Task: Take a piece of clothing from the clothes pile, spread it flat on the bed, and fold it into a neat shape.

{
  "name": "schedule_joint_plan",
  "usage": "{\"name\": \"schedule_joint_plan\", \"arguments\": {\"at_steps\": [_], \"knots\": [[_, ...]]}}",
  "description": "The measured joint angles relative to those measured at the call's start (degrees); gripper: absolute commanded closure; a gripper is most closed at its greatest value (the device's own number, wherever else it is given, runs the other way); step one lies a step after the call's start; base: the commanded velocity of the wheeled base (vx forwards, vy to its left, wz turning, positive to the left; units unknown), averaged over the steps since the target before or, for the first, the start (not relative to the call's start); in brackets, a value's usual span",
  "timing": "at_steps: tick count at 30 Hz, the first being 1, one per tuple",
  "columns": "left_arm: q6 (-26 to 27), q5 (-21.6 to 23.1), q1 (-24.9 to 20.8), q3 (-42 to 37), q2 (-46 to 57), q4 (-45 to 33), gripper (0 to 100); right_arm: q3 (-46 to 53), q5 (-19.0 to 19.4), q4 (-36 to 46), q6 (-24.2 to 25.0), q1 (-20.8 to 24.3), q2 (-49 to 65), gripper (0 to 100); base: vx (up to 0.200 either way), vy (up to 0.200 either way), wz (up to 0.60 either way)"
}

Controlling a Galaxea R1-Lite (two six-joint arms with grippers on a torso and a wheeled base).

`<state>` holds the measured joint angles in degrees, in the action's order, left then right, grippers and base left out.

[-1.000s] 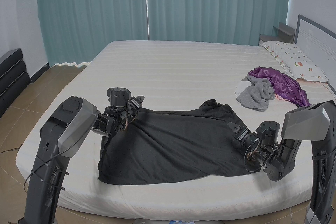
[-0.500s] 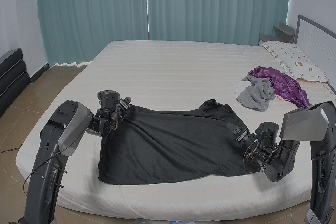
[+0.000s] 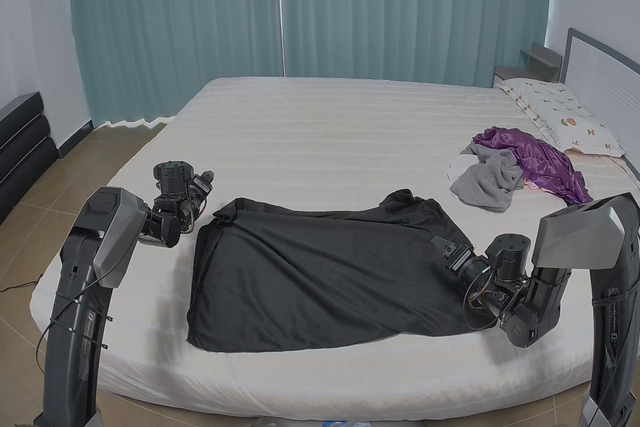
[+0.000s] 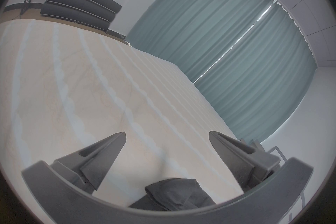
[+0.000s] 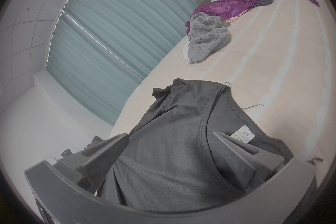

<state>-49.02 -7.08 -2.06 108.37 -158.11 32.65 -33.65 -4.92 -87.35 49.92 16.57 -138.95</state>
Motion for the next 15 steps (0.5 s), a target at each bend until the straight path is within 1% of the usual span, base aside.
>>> {"name": "schedule_joint_plan", "arguments": {"at_steps": [4,7,11,15], "knots": [[-0.35,0.02,-0.09,-0.83,1.57,-1.30,0,-0.02,0.00,-0.02,0.00,-0.04,-0.06,0,0.000,0.000,0.00],[-1.17,0.17,-1.33,-1.77,3.29,-2.35,0,-0.02,0.00,-0.02,0.00,-0.04,-0.06,0,0.000,0.000,0.00],[-2.93,0.41,-3.47,-3.63,5.63,-2.90,0,-0.02,0.00,-0.02,0.00,-0.09,-0.09,0,0.000,0.000,0.00],[-3.40,0.46,-6.62,-5.56,6.92,-2.79,0,-0.02,-0.02,-0.02,0.02,-0.04,-0.09,0,0.000,0.000,0.00]]}}
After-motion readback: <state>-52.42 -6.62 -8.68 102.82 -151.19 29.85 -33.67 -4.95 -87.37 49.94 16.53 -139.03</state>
